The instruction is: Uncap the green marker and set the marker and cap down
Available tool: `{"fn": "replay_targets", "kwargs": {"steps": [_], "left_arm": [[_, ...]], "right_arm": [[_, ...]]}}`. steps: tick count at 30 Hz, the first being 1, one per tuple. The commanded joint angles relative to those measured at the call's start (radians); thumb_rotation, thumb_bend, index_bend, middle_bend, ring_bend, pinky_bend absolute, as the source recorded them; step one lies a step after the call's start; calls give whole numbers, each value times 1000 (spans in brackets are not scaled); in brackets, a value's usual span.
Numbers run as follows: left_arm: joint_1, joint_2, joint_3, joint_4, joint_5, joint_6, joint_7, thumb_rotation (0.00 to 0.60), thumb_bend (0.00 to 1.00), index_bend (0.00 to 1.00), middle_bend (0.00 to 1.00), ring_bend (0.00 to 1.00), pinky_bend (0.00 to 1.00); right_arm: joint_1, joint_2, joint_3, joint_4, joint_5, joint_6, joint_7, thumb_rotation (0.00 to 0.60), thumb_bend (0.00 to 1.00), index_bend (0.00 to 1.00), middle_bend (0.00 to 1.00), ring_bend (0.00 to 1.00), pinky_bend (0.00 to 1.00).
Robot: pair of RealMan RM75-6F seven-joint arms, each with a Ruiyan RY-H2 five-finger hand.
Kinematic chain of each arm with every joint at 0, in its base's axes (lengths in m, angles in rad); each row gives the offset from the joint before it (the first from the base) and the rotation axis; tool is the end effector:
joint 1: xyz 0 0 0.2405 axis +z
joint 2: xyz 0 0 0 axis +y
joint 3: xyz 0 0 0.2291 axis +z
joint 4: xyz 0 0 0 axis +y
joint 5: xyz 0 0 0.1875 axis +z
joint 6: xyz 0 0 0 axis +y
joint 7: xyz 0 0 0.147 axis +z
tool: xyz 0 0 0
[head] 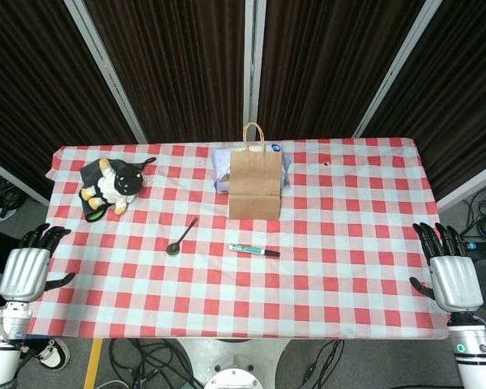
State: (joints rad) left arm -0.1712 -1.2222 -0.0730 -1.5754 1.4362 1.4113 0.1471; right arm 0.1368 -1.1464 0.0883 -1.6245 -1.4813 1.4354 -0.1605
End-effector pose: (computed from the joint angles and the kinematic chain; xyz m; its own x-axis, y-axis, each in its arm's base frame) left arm -0.2695 0.2078 0.1372 0.4608 0.0255 0.8871 0.8873 -0.0320 -0.4600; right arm -0.2655 -0.2009 0.1587 0.4989 0.0085 0.8666 -0.8657 -0.0427 0.4987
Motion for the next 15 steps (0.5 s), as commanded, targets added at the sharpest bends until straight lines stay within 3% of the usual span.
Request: {"fn": "replay_targets", "kwargs": {"steps": [1,15], "left_arm": [[0,1,0,-2,0,0,0,600,67,210,201,117,209],[-44,-5,-22,25,-21,-52,-20,600,67,209,203,117,215]], "right_arm": [[1,-2,-2,2,1,-3,3,600,26,0,90,0,0],[18,-17,-1,3,16,-31,-16,600,26,0,89,0,0]]}}
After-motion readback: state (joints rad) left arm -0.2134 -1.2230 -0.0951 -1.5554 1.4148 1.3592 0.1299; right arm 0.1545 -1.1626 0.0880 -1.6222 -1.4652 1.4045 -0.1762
